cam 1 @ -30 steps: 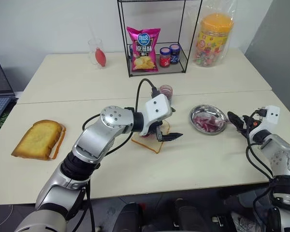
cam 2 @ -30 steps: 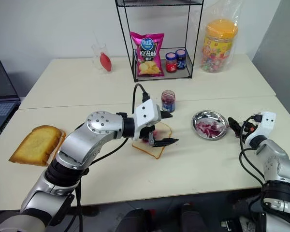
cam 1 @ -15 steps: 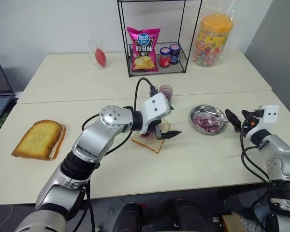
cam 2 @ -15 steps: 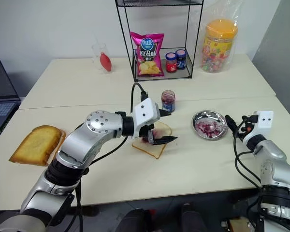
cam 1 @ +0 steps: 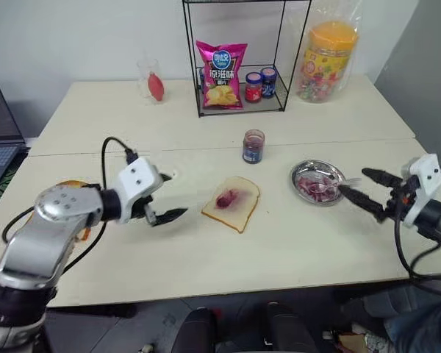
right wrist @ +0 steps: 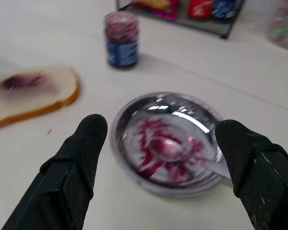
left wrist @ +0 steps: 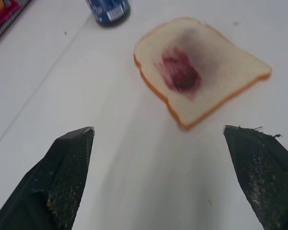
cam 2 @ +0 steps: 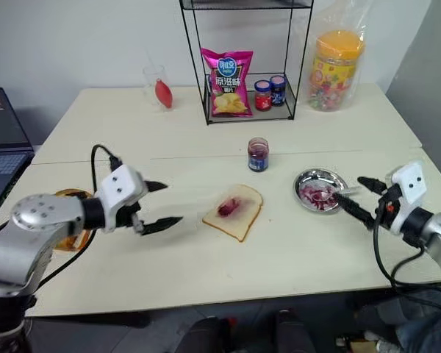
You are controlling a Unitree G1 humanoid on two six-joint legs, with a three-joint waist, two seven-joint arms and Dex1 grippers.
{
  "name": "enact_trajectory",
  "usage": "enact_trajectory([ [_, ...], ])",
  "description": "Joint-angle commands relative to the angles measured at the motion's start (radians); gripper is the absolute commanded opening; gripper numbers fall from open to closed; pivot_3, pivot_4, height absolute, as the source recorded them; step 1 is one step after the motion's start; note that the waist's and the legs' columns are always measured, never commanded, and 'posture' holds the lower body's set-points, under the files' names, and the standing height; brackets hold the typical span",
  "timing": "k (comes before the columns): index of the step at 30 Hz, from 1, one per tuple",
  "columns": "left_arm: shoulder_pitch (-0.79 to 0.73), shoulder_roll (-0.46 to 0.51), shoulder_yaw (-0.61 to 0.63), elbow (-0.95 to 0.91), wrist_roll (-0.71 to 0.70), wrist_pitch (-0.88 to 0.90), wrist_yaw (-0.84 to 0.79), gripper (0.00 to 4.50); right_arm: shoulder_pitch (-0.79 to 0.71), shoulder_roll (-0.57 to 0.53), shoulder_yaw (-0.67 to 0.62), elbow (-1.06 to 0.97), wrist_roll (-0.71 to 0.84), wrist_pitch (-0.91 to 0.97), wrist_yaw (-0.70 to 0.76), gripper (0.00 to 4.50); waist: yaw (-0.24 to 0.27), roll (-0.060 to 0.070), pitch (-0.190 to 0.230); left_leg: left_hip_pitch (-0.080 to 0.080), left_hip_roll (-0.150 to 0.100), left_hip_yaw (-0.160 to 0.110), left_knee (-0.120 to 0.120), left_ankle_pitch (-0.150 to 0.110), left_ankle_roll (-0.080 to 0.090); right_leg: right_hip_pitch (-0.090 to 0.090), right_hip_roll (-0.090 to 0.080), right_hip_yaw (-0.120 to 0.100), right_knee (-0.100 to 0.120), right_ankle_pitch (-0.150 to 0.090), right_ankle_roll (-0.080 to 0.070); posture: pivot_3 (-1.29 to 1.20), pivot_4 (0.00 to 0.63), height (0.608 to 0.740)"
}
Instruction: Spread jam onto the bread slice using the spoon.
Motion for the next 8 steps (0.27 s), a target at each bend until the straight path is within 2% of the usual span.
enact_trajectory([
  [1, 0.059, 0.053, 0.093, -0.023, -0.014, -0.065, -0.046, 4.50, 0.064, -0.069, -0.063, -0.058, -0.002, -0.036, 0.109, 4.03, 0.005, 0.000, 0.000, 0.000, 0.000, 0.000, 0.000, 0.000, 0.000, 0.000, 0.000, 0.000, 0.000, 0.000, 0.000, 0.00, 0.150, 0.740],
  [8, 0.109, 0.073, 0.134, -0.001, -0.037, -0.093, -0.077, 4.50, 0.124, -0.120, -0.090, -0.076, -0.015, -0.057, 0.195, 4.03, 0.015, 0.000, 0.000, 0.001, 0.000, 0.000, -0.001, 0.000, 0.000, 0.000, -0.001, -0.001, -0.001, 0.000, -0.001, 0.00, 0.150, 0.740],
])
